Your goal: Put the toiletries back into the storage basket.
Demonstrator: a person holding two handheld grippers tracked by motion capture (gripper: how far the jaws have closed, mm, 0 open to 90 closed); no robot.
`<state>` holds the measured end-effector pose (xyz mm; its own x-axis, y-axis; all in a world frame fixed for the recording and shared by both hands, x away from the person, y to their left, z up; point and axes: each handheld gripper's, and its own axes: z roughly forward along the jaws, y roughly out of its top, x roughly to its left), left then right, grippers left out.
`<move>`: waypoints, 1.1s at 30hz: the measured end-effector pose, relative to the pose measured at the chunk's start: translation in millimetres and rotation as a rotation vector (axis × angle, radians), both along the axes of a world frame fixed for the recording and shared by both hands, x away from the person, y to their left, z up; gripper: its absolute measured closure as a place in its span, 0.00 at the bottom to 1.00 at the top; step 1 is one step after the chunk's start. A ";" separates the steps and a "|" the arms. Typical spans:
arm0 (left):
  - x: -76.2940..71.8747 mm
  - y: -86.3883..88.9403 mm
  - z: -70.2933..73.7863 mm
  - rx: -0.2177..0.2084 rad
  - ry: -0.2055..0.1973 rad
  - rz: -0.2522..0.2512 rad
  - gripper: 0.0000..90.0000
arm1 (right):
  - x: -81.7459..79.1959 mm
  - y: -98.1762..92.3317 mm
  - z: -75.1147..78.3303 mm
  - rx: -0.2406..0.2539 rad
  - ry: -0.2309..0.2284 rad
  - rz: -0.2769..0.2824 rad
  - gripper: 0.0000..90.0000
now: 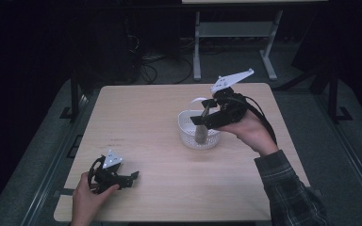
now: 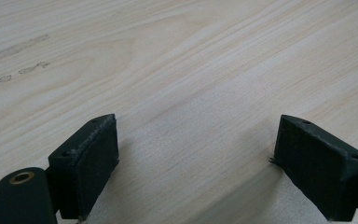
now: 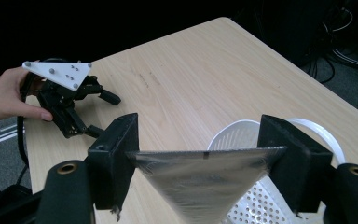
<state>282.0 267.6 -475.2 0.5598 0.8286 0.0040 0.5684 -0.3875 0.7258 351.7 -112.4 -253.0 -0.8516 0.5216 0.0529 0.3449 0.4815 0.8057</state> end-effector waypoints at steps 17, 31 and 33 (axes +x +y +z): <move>0.1 0.1 0.0 0.002 -0.001 -0.001 0.14 | 24.6 -5.2 -6.3 -0.001 0.010 -0.039 0.33; 0.1 0.1 0.0 0.001 -0.001 -0.001 0.14 | 39.5 -10.6 -12.9 -0.017 0.003 -0.111 0.33; 0.1 0.1 0.0 0.001 -0.001 -0.001 0.14 | 41.3 -11.0 -14.9 -0.020 -0.005 -0.118 0.33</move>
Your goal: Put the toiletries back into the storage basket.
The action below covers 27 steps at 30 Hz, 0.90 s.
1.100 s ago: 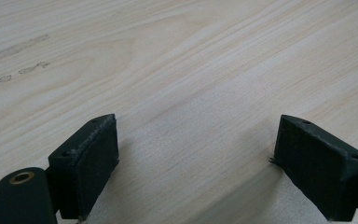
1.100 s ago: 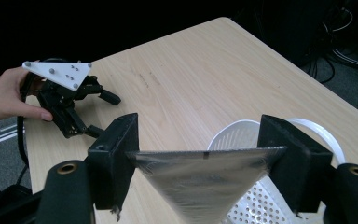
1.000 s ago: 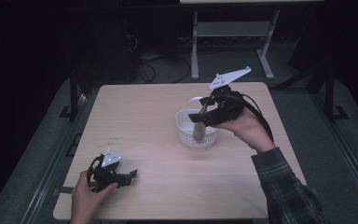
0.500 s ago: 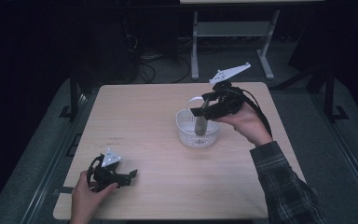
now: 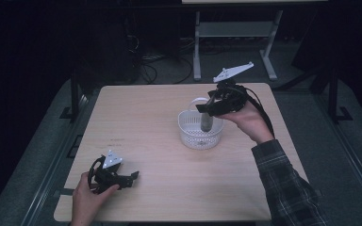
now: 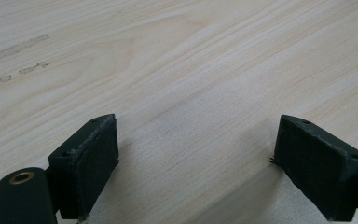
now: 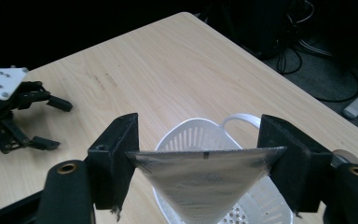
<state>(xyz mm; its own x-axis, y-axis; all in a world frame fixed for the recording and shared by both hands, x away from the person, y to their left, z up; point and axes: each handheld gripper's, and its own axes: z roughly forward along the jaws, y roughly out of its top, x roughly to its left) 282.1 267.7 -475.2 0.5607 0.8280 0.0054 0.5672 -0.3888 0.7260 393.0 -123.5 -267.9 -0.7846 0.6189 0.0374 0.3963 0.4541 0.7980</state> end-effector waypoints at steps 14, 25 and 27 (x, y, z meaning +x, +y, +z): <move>0.0 -0.1 -0.1 0.000 -0.002 0.001 0.14 | 11.4 -8.3 -20.6 -0.009 0.026 -0.048 0.33; 0.0 0.0 -0.1 0.001 -0.002 0.000 0.14 | 15.3 -13.0 -34.9 -0.016 0.043 -0.064 0.33; 0.0 0.0 -0.1 0.000 -0.002 0.001 0.14 | 16.2 -14.0 -38.5 -0.019 0.048 -0.065 0.33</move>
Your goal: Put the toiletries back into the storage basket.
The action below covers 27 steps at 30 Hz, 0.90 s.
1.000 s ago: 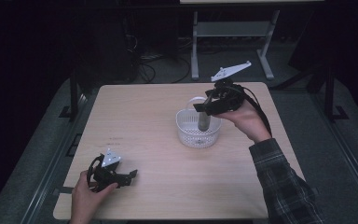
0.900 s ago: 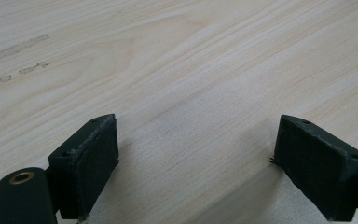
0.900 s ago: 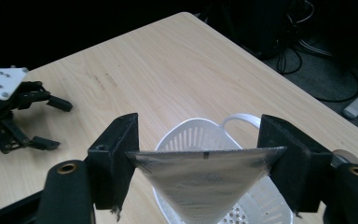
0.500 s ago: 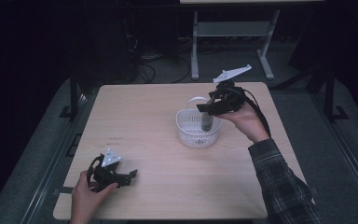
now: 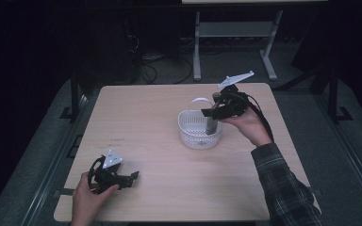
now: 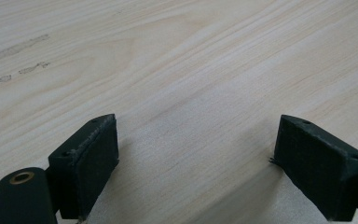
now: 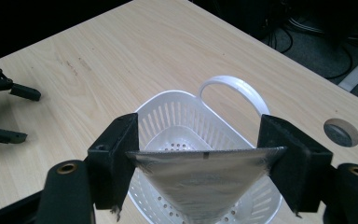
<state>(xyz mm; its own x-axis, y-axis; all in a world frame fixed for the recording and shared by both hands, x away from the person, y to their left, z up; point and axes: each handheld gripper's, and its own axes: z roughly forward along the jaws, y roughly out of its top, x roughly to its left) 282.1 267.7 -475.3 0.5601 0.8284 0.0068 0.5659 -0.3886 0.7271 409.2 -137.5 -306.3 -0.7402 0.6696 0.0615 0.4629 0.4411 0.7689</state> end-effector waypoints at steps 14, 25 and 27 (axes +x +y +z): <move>0.0 0.2 0.2 0.003 0.001 -0.002 0.14 | 2.8 -0.4 -12.5 -0.013 0.020 -0.012 0.33; 0.0 0.2 0.1 0.003 0.001 -0.002 0.14 | 4.5 0.8 -22.8 -0.027 0.033 -0.016 0.33; 0.0 0.2 0.1 0.003 0.001 -0.002 0.14 | 4.7 1.1 -25.1 -0.029 0.037 -0.016 0.33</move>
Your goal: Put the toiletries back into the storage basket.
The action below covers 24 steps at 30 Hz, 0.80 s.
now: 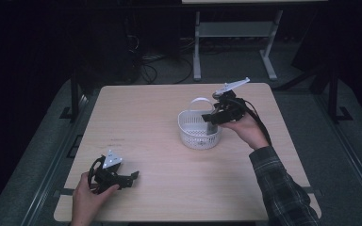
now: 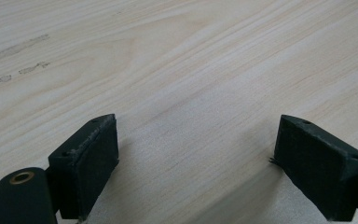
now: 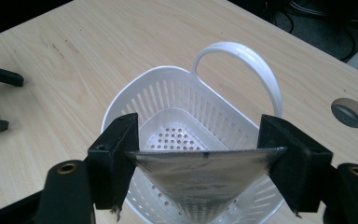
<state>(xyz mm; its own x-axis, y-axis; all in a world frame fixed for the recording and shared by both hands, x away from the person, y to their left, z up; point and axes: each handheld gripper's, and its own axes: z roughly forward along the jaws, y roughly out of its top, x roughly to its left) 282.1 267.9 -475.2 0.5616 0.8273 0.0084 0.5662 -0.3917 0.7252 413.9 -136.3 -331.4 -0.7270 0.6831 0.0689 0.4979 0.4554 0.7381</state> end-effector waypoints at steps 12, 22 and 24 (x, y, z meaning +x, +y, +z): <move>-0.1 -0.1 0.0 -0.001 0.000 0.000 0.14 | 1.5 1.4 -9.5 -0.011 0.012 -0.003 0.33; -0.1 -0.1 0.0 -0.001 0.001 0.001 0.14 | 2.4 5.4 -17.1 -0.025 0.021 -0.001 0.33; -0.1 -0.1 0.0 -0.001 0.001 0.000 0.14 | 2.8 5.4 -19.7 -0.027 0.027 0.000 0.33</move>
<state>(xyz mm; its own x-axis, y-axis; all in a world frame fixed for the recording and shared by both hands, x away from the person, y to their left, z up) 282.0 267.8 -475.2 0.5613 0.8276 0.0071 0.5668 -0.3907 0.7253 416.7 -130.9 -351.2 -0.7250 0.6851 0.0702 0.5178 0.4751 0.7115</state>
